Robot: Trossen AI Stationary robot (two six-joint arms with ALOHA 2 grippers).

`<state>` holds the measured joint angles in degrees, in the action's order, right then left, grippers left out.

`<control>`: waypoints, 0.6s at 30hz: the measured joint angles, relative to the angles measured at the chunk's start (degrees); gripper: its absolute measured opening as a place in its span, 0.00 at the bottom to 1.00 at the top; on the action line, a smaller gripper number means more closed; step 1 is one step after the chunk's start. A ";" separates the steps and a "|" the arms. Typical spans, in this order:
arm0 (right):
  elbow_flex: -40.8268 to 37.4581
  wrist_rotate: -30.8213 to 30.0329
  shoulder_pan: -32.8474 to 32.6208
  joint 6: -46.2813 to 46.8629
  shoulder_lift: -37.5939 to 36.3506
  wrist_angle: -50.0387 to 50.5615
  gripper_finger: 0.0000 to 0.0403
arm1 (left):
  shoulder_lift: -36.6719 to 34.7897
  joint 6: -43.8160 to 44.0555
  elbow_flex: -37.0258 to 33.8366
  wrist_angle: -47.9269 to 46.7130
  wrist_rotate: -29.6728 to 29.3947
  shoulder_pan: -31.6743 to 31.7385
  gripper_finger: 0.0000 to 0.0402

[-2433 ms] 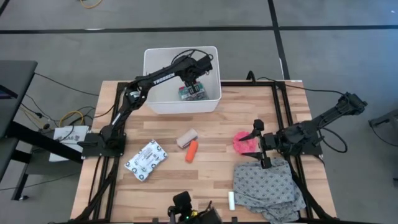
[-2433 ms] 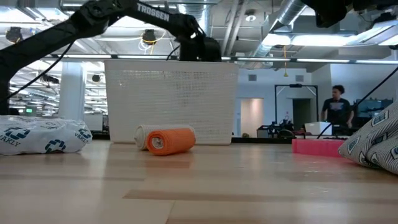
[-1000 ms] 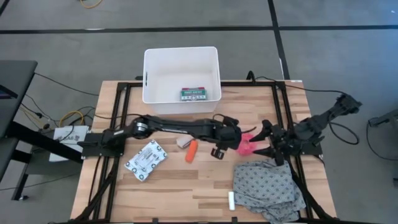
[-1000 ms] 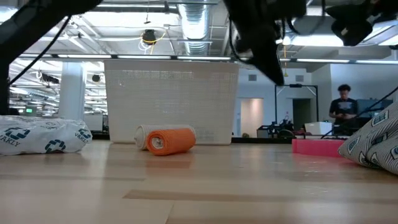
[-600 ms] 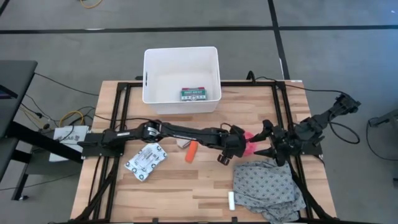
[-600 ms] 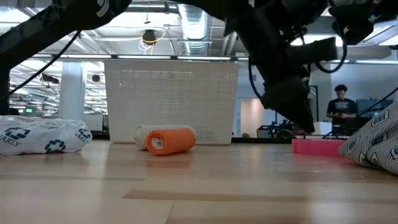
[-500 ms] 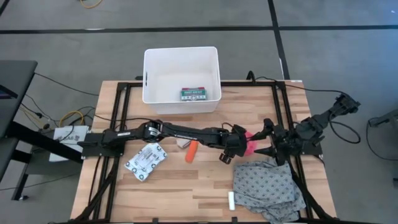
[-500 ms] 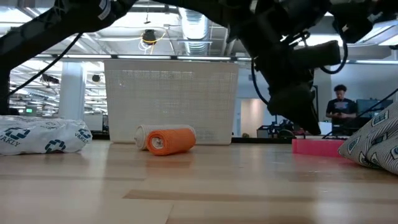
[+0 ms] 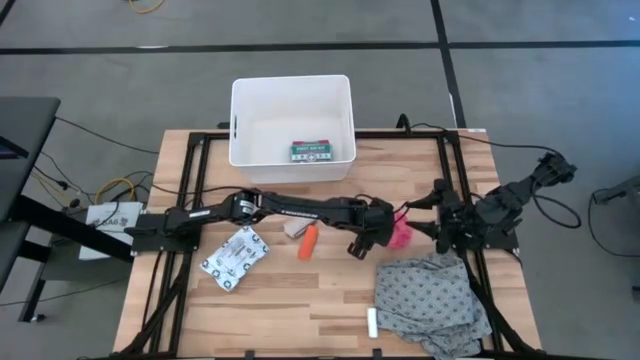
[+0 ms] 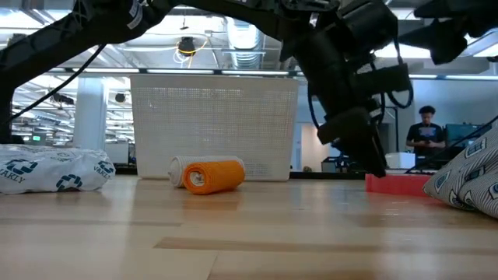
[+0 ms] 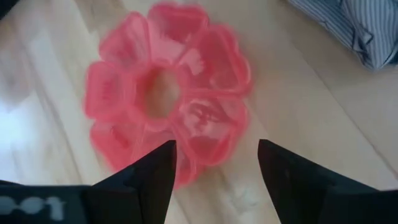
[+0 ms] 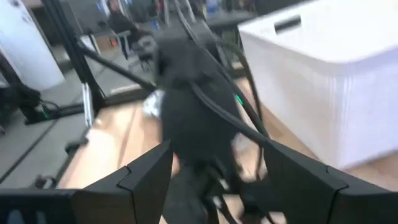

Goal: Pick & place medical supplies in basket/bin
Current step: Put the pink medicine organizer into the white bin

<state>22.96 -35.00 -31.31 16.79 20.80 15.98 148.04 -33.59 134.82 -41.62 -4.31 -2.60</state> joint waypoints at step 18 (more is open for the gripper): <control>0.74 -0.82 -5.89 -3.62 -8.22 3.13 0.62 | -0.80 -1.32 -1.14 3.56 3.83 -1.27 0.52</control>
<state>23.70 -35.83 -37.20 13.17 12.58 19.11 147.24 -34.91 133.68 -38.06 -0.47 -3.87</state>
